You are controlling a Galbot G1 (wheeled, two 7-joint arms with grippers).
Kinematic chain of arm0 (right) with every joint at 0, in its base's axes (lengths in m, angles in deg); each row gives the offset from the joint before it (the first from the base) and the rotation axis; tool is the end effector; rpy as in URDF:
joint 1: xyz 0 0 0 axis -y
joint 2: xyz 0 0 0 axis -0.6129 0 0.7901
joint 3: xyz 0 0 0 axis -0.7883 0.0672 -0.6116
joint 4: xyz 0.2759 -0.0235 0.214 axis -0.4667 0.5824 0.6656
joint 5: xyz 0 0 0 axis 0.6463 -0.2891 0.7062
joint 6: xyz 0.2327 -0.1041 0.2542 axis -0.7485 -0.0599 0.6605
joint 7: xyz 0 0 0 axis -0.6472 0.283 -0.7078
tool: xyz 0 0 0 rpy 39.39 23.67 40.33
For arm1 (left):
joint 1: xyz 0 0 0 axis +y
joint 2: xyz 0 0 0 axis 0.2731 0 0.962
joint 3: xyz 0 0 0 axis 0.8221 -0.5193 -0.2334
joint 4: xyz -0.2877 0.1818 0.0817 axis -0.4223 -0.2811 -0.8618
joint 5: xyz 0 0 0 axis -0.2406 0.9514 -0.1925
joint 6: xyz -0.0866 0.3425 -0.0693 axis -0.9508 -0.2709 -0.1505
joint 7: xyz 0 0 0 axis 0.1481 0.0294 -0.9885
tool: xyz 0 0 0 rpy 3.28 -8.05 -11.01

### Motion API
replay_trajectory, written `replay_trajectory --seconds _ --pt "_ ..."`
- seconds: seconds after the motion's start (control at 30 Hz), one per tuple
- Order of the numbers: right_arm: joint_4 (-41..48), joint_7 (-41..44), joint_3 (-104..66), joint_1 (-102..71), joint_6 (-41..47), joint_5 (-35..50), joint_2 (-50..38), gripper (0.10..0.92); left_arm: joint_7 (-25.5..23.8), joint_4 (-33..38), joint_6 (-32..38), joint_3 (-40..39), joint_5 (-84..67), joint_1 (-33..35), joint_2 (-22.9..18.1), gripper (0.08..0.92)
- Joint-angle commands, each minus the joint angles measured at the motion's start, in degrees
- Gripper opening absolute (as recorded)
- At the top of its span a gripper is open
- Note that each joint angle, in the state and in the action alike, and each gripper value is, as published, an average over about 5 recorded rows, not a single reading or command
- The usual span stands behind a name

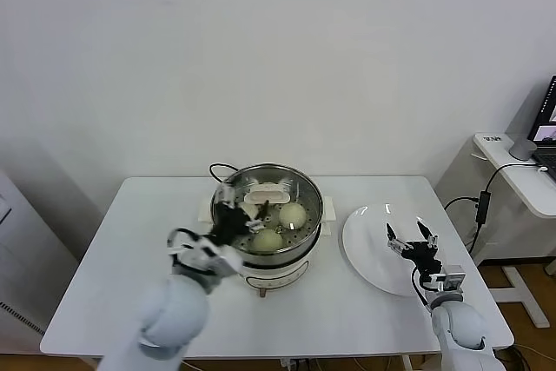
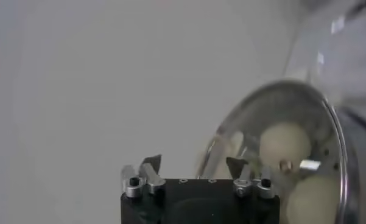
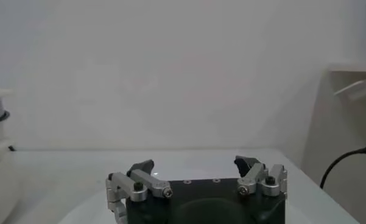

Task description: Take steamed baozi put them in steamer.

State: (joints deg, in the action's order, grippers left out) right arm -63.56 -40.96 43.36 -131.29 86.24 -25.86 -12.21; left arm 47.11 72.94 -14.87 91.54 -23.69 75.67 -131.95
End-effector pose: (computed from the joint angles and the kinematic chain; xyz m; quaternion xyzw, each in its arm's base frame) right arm 0.3240 -0.1793 -0.4003 0.0102 -0.9980 -0.0020 0.0619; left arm 0.2842 -0.0431 -0.1834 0.1784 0.9181 0.3528 0.0268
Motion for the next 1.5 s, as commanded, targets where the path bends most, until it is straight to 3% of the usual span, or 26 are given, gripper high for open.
replay_trajectory --seconds 0.03,0.3,0.6,1.07,1.5 --pt "-2.7 -1.3 -0.9 -1.3 1.2 -1.8 0.1 0.823 10.0 -2.1 1.1 26.0 -63.9 6.7 6.5 0.819" --pt "-5.2 -1.5 -1.6 -2.6 1.4 -1.9 1.5 0.823 9.2 -17.1 7.0 27.4 -60.3 7.6 10.1 0.823" --pt "-8.8 -3.3 -2.4 -4.6 4.0 -1.8 1.9 0.823 8.9 -25.6 11.7 23.2 -54.6 5.7 11.7 0.823" --pt "-9.9 -3.3 -2.5 -6.2 5.4 -0.5 2.0 0.823 10.8 -31.3 14.4 18.3 -52.2 2.7 9.3 0.823" --pt "-9.3 -2.8 -2.2 -6.1 5.5 -0.7 2.3 0.823 11.1 -31.6 14.4 18.6 -52.2 2.5 8.7 0.823"
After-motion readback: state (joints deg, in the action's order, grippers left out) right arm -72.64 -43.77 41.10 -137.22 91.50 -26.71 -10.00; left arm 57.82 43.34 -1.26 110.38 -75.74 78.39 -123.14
